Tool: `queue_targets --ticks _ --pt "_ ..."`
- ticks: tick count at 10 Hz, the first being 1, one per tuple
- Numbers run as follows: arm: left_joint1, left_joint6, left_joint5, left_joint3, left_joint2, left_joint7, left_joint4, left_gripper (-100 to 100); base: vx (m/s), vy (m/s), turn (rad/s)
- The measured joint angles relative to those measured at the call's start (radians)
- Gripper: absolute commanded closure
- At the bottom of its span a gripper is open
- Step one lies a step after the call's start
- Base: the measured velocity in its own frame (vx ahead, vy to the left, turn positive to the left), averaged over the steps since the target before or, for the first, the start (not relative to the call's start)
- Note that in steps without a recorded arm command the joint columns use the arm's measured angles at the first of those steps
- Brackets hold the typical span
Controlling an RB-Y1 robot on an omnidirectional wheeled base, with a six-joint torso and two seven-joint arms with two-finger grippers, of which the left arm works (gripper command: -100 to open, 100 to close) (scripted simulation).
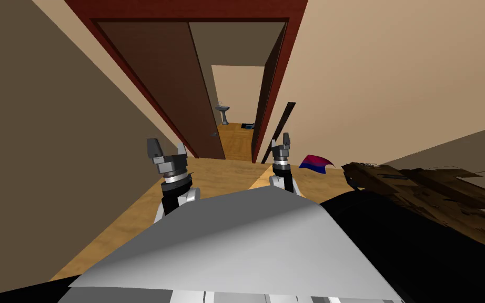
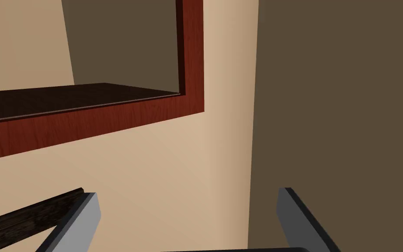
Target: Push the door open
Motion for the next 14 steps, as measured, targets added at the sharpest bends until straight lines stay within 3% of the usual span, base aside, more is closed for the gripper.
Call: queue_targets --ticks 14 --pt "-0.105 -0.040 0.005 -0.033 0.057 0.031 0.287 -100 0.107 0.041 0.002"
